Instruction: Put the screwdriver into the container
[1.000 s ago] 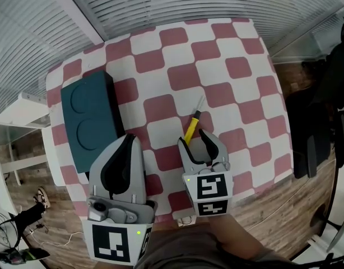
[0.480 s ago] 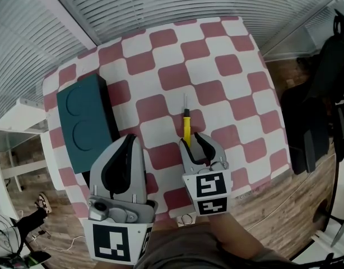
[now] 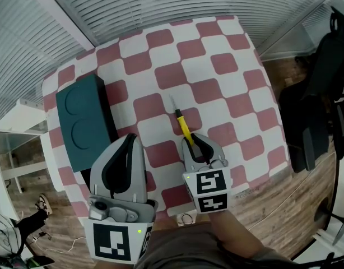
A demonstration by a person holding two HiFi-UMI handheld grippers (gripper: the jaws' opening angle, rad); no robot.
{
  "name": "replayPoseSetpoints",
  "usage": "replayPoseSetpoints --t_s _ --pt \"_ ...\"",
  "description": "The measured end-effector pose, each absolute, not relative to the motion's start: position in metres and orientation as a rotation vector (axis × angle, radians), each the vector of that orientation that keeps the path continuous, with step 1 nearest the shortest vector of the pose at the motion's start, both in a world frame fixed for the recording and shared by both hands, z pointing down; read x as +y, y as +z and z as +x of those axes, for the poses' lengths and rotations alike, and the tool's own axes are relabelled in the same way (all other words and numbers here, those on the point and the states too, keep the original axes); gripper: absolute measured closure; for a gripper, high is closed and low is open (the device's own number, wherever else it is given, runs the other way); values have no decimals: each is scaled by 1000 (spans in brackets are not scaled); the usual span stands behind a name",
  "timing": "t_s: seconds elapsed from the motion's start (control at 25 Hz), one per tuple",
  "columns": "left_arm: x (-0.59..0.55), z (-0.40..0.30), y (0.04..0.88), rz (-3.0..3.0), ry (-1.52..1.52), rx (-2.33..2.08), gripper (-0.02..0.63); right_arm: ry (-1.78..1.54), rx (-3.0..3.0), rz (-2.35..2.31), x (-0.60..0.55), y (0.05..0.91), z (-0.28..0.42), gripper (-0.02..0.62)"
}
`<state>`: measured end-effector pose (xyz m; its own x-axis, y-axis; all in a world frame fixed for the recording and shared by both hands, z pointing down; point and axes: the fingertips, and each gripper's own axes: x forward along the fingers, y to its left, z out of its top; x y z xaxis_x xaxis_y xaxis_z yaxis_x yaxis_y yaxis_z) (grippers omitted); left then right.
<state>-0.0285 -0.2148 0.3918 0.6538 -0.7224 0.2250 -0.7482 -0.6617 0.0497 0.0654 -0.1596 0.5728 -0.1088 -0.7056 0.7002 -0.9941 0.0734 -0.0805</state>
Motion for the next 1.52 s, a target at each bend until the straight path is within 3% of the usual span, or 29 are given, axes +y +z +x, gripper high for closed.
replayPoseSetpoints --t_s 0.48,1.52 --pt "-202 -31 371 2744 272 -1320 606 678 -1970 1711 -168 535 76 509" --pt "-102 -41 257 2588 31 -1968 606 20 -2676 1420 -149 268 52 509"
